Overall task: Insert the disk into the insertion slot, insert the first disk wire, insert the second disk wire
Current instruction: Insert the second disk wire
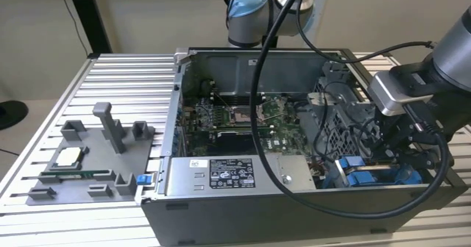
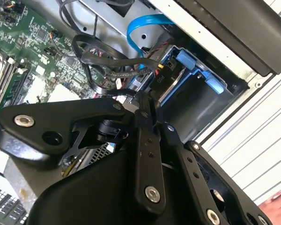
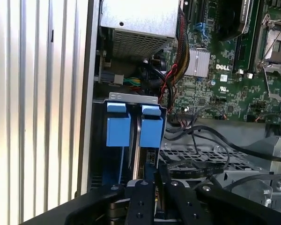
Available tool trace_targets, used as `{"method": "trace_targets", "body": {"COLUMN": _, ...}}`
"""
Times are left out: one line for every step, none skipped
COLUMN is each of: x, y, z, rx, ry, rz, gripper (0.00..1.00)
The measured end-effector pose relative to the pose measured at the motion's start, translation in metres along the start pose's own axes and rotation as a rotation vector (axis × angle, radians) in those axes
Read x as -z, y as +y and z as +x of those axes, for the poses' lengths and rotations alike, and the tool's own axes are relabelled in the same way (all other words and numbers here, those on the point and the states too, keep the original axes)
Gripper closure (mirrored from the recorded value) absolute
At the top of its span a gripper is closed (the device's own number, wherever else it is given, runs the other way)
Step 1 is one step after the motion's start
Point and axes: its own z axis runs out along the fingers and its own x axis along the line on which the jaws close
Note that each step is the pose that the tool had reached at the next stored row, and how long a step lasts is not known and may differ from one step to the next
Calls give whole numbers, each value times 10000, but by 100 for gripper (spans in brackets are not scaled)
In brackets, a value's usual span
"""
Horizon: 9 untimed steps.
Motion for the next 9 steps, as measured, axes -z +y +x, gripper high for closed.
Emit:
{"method": "trace_targets", "body": {"x": -2, "y": -1, "z": -2, "rx": 3, "ry": 1, "rz": 13, "gripper": 100}}
{"method": "trace_targets", "body": {"x": -5, "y": -1, "z": -3, "rx": 7, "ry": 2, "rz": 29, "gripper": 100}}
{"method": "trace_targets", "body": {"x": -10, "y": -1, "z": -4, "rx": 10, "ry": 2, "rz": 43, "gripper": 100}}
{"method": "trace_targets", "body": {"x": -14, "y": -1, "z": -5, "rx": 13, "ry": 2, "rz": 59, "gripper": 100}}
{"method": "trace_targets", "body": {"x": -18, "y": -1, "z": -6, "rx": 14, "ry": 4, "rz": 73, "gripper": 100}}
{"method": "trace_targets", "body": {"x": -23, "y": 0, "z": -6, "rx": 15, "ry": 5, "rz": 85, "gripper": 100}}
{"method": "trace_targets", "body": {"x": -28, "y": -1, "z": -6, "rx": 12, "ry": 7, "rz": 96, "gripper": 100}}
{"method": "trace_targets", "body": {"x": -32, "y": 0, "z": -6, "rx": 2, "ry": 9, "rz": 105, "gripper": 100}}
{"method": "trace_targets", "body": {"x": -36, "y": 0, "z": -6, "rx": -8, "ry": 10, "rz": 117, "gripper": 100}}
